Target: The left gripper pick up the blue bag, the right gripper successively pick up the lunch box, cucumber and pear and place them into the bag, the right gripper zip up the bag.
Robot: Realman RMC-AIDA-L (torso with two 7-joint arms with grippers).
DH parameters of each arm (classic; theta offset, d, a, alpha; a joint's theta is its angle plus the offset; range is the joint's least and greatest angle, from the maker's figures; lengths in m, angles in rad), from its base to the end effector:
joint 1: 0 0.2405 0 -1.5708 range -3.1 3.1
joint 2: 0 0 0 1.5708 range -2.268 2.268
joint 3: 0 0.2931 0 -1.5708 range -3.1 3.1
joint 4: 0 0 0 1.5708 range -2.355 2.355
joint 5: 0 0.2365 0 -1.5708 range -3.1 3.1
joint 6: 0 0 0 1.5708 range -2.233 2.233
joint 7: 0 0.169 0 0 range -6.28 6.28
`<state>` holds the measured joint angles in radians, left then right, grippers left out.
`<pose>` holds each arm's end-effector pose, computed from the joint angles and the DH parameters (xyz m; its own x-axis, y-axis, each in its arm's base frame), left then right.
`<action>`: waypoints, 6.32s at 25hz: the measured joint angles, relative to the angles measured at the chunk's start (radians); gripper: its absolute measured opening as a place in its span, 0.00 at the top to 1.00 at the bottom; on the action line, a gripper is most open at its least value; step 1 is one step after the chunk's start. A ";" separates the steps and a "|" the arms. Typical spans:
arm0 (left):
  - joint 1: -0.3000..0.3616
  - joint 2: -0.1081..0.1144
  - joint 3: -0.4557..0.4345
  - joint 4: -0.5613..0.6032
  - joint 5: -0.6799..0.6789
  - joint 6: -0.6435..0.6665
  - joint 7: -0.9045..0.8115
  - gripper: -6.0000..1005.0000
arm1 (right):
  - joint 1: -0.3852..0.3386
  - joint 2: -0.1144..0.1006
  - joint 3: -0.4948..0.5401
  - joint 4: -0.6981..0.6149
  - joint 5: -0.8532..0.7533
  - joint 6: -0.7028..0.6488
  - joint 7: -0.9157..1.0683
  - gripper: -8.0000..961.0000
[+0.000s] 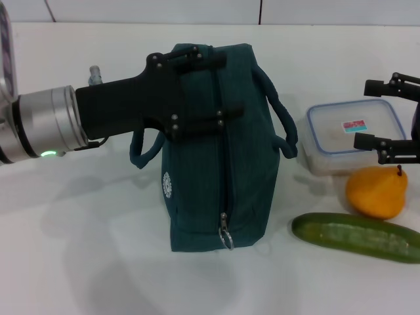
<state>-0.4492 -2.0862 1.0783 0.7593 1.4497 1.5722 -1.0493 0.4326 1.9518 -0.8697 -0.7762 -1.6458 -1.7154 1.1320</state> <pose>-0.2223 0.3688 -0.0371 0.7333 -0.1337 0.6667 0.0961 -0.9503 -0.2963 0.2796 0.3651 0.0373 0.8283 0.0806 -0.5544 -0.1141 -0.9445 -0.3079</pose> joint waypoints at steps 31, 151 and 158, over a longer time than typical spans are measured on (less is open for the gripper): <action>0.118 0.003 -0.004 0.485 0.077 -0.061 -0.795 0.27 | 0.007 0.001 -0.002 -0.012 0.000 -0.004 0.002 0.11; -0.078 0.003 0.035 0.245 0.362 -0.153 -0.819 0.95 | 0.060 0.076 -0.023 0.838 0.734 0.460 0.532 0.11; -0.074 0.001 0.036 0.237 0.362 -0.157 -0.805 0.95 | 0.061 0.076 -0.023 0.837 0.733 0.451 0.544 0.12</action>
<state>-0.5232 -2.0847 1.1141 0.9961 1.8115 1.4147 -1.8540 0.4932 2.0278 -0.8928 0.0608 -0.9128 -1.2639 1.6757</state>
